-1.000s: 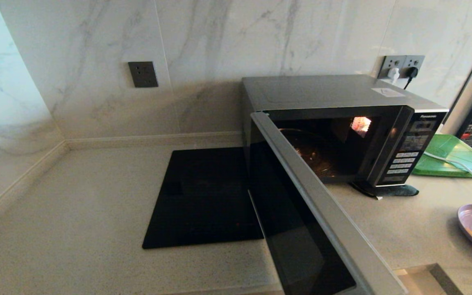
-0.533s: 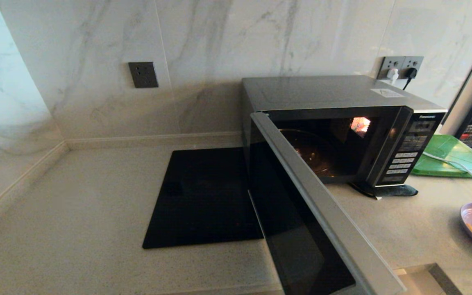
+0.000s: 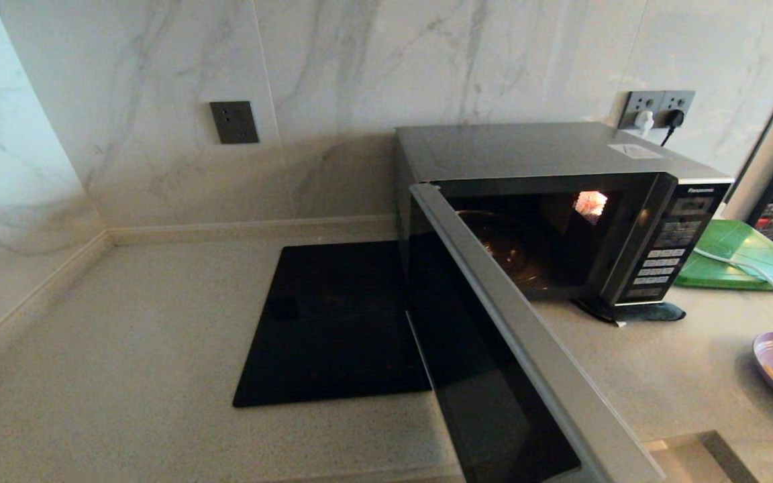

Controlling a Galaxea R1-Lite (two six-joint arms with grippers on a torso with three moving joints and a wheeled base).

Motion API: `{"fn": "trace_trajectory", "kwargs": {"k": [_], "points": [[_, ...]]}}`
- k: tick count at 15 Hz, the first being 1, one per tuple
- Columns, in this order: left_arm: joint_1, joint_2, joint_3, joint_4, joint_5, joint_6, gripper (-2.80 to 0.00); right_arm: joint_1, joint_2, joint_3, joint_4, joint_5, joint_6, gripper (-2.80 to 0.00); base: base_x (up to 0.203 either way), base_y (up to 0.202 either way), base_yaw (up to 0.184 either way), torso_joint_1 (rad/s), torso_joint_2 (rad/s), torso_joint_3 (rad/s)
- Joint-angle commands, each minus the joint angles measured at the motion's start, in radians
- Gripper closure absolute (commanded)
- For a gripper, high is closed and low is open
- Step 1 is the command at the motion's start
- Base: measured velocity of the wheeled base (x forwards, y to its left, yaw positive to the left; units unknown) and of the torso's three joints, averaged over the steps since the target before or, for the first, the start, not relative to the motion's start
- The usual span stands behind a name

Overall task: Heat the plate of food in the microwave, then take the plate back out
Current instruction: Put the plate in the microwave oven

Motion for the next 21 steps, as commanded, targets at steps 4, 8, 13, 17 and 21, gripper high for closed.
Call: {"fn": "trace_trajectory", "kwargs": {"k": [4, 8, 13, 17, 21], "points": [[0.000, 0.000, 0.000, 0.000, 0.000, -0.001, 0.00, 0.001, -0.087, 0.039, 0.003, 0.001, 0.003, 0.00, 0.000, 0.000, 0.000, 0.000, 0.00, 0.000], [0.000, 0.000, 0.000, 0.000, 0.001, -0.001, 0.00, 0.001, -0.132, 0.064, 0.003, 0.004, 0.002, 0.00, 0.000, 0.000, 0.000, 0.000, 0.00, 0.000], [0.000, 0.000, 0.000, 0.000, 0.000, -0.001, 0.00, -0.002, -0.120, 0.071, -0.008, 0.005, -0.005, 0.00, 0.000, 0.000, 0.000, 0.000, 0.00, 0.000], [0.000, 0.000, 0.000, 0.000, 0.001, -0.001, 0.00, -0.005, -0.095, 0.053, -0.069, -0.002, -0.006, -2.80, 0.000, 0.000, 0.000, 0.000, 0.00, 0.000], [0.000, 0.000, 0.000, 0.000, 0.002, -0.001, 0.00, -0.007, -0.061, 0.032, -0.069, -0.004, -0.005, -2.80, 0.000, 0.000, 0.000, 0.000, 0.00, 0.000]]}}
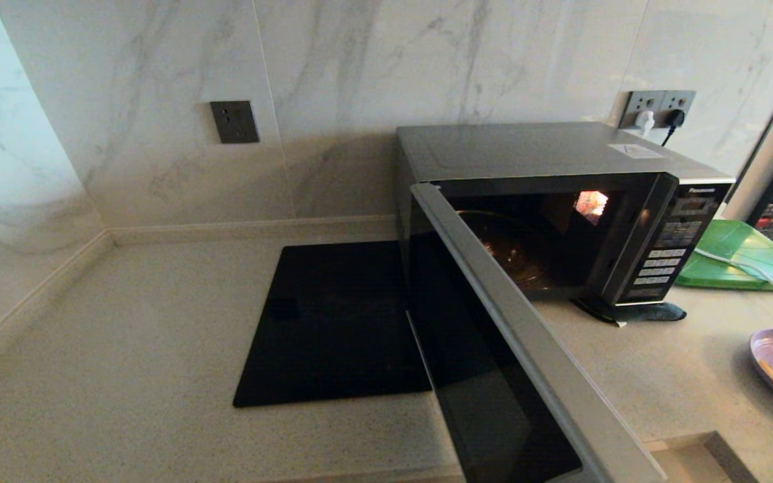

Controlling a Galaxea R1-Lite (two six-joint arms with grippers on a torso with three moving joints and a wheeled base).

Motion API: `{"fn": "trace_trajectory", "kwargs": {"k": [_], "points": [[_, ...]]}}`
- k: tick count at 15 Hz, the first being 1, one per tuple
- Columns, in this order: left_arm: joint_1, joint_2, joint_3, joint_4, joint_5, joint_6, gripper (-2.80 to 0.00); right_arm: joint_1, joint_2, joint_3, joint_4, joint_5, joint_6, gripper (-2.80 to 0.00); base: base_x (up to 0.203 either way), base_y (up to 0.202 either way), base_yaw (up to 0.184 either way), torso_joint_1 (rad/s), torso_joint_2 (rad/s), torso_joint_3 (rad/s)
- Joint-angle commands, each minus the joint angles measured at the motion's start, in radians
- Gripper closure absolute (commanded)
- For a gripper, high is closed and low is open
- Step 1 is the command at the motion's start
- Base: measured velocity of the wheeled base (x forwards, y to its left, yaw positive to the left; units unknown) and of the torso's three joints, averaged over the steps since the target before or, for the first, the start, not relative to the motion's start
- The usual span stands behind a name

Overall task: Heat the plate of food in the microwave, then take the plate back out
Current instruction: Put the plate in the microwave oven

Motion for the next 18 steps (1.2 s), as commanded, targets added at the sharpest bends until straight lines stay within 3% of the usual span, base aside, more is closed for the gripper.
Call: {"fn": "trace_trajectory", "kwargs": {"k": [1, 4, 6, 18], "points": [[0.000, 0.000, 0.000, 0.000, 0.001, -0.001, 0.00, 0.000, 0.034, -0.014, 0.006, -0.010, 0.006, -2.80, 0.000, 0.000, 0.000, 0.000, 0.00, 0.000], [0.000, 0.000, 0.000, 0.000, 0.000, -0.001, 0.00, 0.000, 0.055, -0.018, 0.009, -0.079, 0.020, -2.80, 0.000, 0.000, 0.000, 0.000, 0.00, 0.000], [0.000, 0.000, 0.000, 0.000, 0.001, -0.001, 0.00, 0.000, 0.058, -0.017, 0.010, -0.086, 0.052, -2.80, 0.000, 0.000, 0.000, 0.000, 0.00, 0.000], [0.000, 0.000, 0.000, 0.000, 0.001, -0.001, 0.00, 0.001, 0.077, -0.003, 0.016, -0.113, 0.066, -2.80, 0.000, 0.000, 0.000, 0.000, 0.00, 0.000]]}}
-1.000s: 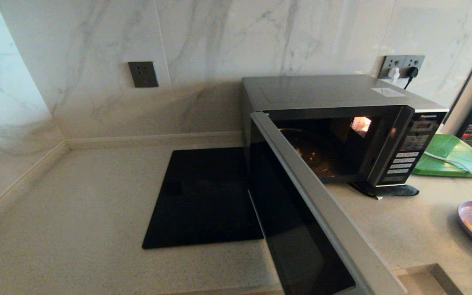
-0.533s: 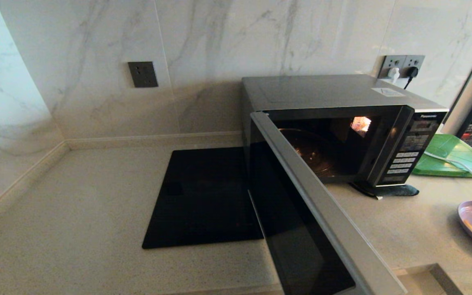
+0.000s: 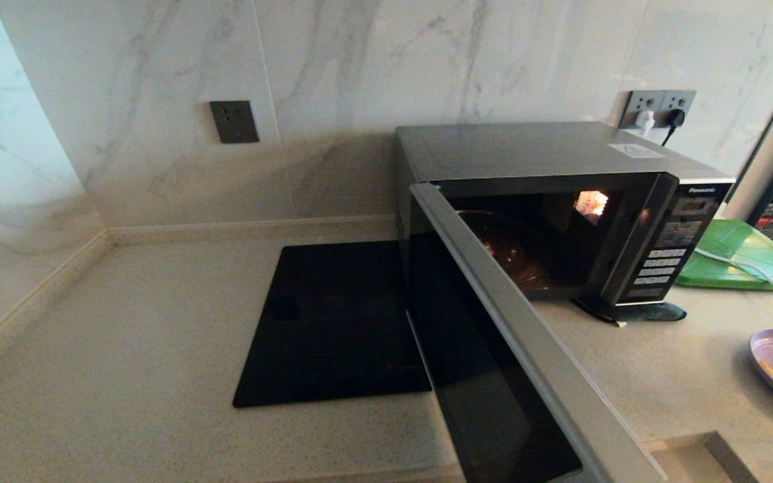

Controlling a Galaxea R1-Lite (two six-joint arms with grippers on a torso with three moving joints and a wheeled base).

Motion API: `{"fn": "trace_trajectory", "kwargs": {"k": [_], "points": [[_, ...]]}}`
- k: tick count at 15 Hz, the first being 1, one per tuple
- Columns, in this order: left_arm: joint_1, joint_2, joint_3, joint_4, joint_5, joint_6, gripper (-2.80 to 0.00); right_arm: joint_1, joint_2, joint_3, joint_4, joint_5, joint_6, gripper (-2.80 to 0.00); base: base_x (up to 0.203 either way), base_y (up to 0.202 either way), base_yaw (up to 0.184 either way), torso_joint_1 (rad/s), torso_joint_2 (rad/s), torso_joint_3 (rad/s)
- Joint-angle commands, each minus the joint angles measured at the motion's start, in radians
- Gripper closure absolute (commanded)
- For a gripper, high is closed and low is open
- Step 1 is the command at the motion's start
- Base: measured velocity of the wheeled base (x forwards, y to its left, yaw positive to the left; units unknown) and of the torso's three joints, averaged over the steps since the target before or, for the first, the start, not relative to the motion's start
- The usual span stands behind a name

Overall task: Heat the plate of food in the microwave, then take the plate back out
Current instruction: Put the plate in the microwave oven

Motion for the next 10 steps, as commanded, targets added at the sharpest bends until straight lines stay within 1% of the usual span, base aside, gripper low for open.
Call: {"fn": "trace_trajectory", "kwargs": {"k": [1, 5, 10], "points": [[0.000, 0.000, 0.000, 0.000, 0.000, -0.001, 0.00, 0.004, 0.004, 0.006, 0.005, 0.000, 0.003, -2.80, 0.000, 0.000, 0.000, 0.000, 0.00, 0.000], [0.000, 0.000, 0.000, 0.000, -0.001, -0.001, 0.00, 0.019, 0.023, 0.000, 0.005, 0.004, 0.008, -2.80, 0.000, 0.000, 0.000, 0.000, 0.00, 0.000], [0.000, 0.000, 0.000, 0.000, 0.001, -0.001, 0.00, 0.066, 0.035, -0.015, 0.000, 0.014, 0.008, -2.80, 0.000, 0.000, 0.000, 0.000, 0.00, 0.000]]}}
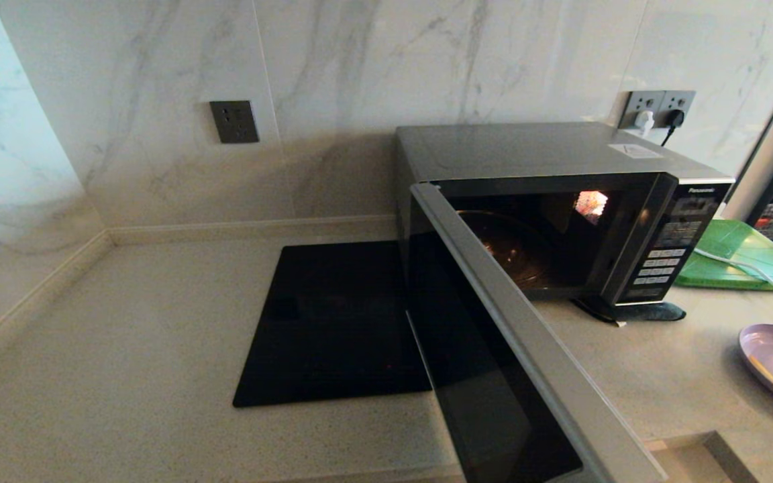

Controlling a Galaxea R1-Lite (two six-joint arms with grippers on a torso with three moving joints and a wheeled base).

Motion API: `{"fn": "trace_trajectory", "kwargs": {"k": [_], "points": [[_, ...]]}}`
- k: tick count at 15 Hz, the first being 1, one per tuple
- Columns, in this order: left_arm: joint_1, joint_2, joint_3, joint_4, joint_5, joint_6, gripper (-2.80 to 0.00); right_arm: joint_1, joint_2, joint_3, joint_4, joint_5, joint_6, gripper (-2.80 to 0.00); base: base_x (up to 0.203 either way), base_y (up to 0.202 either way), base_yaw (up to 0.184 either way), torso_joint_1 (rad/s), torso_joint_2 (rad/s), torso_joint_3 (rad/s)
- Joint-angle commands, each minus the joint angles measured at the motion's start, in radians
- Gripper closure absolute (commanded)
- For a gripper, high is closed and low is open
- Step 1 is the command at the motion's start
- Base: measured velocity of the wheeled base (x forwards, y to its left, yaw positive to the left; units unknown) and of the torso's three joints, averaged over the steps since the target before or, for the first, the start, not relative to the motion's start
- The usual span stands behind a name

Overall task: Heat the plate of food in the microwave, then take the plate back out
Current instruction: Put the plate in the microwave oven

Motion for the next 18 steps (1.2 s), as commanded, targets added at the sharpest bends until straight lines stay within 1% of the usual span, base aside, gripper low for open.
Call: {"fn": "trace_trajectory", "kwargs": {"k": [1, 18], "points": [[0.000, 0.000, 0.000, 0.000, 0.001, -0.001, 0.00, 0.014, 0.010, -0.008, 0.005, -0.001, 0.004, -2.80, 0.000, 0.000, 0.000, 0.000, 0.00, 0.000], [0.000, 0.000, 0.000, 0.000, 0.000, -0.001, 0.00, 0.017, -0.001, -0.029, 0.005, -0.001, 0.004, -2.80, 0.000, 0.000, 0.000, 0.000, 0.00, 0.000]]}}
